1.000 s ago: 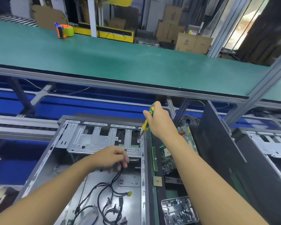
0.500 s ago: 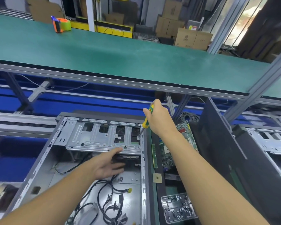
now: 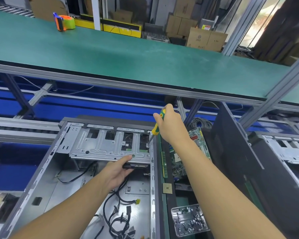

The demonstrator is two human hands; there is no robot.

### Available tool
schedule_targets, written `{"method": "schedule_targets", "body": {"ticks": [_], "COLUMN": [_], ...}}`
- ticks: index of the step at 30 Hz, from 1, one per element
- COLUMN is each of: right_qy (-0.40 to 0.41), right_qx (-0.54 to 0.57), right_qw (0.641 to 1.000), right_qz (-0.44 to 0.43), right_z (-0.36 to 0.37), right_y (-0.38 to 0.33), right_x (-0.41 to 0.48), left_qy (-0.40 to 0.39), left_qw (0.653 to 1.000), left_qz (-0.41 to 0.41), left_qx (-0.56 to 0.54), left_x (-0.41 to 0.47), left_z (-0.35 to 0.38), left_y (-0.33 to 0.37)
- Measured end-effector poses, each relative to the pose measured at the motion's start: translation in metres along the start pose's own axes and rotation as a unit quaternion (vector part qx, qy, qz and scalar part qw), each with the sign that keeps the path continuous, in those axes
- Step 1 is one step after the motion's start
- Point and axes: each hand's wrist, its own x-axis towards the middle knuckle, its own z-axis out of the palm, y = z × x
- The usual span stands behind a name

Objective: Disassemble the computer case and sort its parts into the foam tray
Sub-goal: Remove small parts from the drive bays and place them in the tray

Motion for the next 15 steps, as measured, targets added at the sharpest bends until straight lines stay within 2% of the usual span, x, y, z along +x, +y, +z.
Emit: {"method": "schedule_targets", "body": {"ticks": [15], "right_qy": [0.001], "right_qx": [-0.017], "right_qw": [1.0], "right_qz": [0.003], "right_z": [0.0032], "right_y": [-0.0019], "right_x": [0.002], "left_qy": [0.002], "left_qw": [1.0], "left_qz": [0.007], "left_qx": [-0.006], "left_x": [0.0054], "left_z": [-0.0024], "left_y": [-0.0031]}}
